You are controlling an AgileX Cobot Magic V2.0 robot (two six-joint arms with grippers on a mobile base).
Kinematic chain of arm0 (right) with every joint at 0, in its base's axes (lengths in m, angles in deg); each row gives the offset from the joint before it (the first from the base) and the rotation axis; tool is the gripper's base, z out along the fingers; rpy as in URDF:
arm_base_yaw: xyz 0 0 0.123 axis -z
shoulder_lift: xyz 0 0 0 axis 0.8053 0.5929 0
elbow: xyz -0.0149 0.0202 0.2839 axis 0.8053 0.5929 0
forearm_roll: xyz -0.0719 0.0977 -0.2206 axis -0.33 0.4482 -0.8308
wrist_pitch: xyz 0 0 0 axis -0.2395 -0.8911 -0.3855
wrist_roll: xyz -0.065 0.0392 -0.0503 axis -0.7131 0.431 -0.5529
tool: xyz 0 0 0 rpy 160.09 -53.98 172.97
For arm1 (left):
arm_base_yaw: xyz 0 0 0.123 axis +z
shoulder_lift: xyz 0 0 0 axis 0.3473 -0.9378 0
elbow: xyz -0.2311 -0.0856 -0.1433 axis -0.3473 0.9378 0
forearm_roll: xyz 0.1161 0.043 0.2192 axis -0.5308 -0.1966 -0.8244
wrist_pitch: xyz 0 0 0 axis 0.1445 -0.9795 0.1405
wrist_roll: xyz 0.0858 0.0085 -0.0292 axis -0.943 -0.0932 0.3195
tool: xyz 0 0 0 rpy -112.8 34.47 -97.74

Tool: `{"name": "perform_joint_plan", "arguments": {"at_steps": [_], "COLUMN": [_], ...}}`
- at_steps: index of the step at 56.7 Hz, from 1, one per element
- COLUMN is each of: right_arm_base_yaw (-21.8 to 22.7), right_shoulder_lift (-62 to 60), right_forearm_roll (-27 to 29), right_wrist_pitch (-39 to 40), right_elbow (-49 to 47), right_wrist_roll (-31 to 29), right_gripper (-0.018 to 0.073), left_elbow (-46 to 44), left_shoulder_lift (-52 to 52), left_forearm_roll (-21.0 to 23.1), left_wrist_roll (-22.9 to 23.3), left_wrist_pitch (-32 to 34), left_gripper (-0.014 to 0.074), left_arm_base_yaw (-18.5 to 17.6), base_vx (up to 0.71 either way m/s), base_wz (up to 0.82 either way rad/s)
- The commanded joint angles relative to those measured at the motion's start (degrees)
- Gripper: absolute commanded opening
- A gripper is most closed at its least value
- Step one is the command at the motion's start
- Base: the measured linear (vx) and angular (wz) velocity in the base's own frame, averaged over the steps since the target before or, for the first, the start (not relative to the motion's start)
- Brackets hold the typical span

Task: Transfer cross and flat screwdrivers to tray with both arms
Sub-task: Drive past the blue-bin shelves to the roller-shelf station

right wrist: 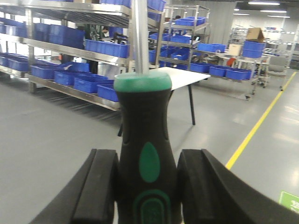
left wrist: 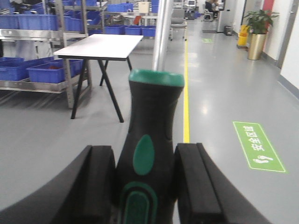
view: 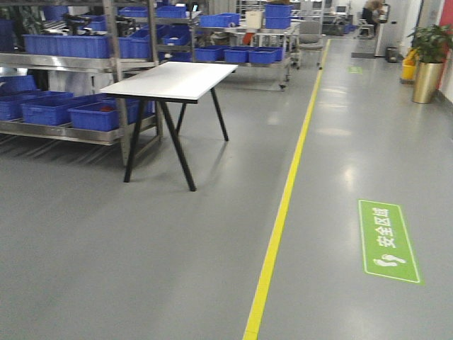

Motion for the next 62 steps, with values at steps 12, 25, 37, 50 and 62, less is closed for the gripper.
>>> {"name": "perform_joint_plan", "arguments": {"at_steps": [12,25,37,50,62], "right_arm_base_yaw": [0.1,0.1,0.1,0.1,0.1], "right_shoulder_lift": [0.4,0.4,0.4,0.4,0.4], "right_forearm_roll": [1.5,1.5,1.5,1.5,1.5], "right_wrist_pitch": [4.4,4.4,4.4,4.3,4.3], "right_elbow": [-1.6,-1.6,-1.6,-1.6,-1.6], "right_wrist_roll": [-0.2,-0.2,-0.2,-0.2,-0.2], "right_gripper": [-0.0009,-0.0009,-0.0009,-0.0009,-0.0009], "left_elbow": [-1.6,-1.6,-1.6,-1.6,-1.6], "left_shoulder_lift": [-0.3,-0.3,-0.3,-0.3,-0.3], "left_forearm_roll": [0.5,0.5,0.5,0.5,0.5], "left_wrist_roll": [0.0,0.0,0.0,0.0,0.0], "left_wrist_pitch": [5.7,5.7,5.7,5.7,5.7], "left_gripper": [-0.0004,-0.0004,-0.0004,-0.0004,-0.0004], "left_arm_base_yaw": [-0.3,-0.3,-0.3,-0.3,-0.3], "base_vx": [0.32,0.37,0.40,0.44,0.48], "base_wz": [-0.24,-0.16,-0.02,0.21,0.38]}}
